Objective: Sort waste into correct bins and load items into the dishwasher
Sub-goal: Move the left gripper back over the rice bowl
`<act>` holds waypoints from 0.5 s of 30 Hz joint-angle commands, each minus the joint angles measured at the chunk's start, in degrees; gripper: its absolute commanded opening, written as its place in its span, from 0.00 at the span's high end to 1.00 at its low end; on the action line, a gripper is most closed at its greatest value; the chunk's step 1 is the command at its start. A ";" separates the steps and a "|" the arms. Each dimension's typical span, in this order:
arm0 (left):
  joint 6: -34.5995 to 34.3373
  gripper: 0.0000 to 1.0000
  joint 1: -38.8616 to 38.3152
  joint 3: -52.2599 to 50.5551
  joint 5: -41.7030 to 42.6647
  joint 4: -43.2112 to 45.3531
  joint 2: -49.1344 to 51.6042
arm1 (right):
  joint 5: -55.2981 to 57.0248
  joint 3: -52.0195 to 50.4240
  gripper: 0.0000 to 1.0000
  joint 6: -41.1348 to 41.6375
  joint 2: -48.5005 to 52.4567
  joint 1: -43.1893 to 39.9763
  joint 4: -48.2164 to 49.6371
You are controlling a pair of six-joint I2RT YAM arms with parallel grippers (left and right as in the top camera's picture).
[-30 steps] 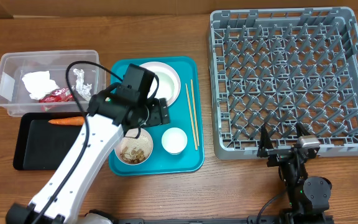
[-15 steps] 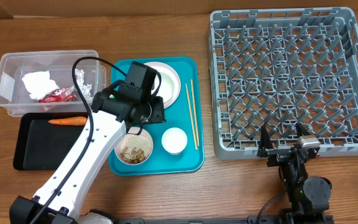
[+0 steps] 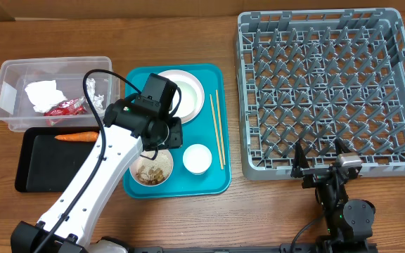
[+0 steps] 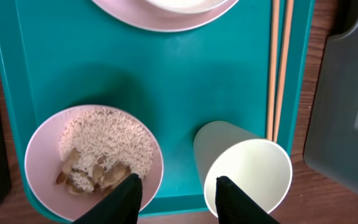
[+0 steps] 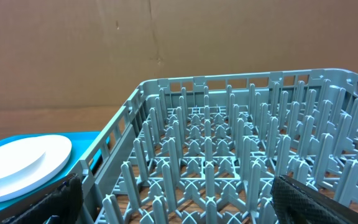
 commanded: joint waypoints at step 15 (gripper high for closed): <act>-8.90 0.61 -1.99 -2.36 -3.32 1.68 3.21 | 0.15 -0.61 0.00 -0.13 -0.57 -0.13 0.33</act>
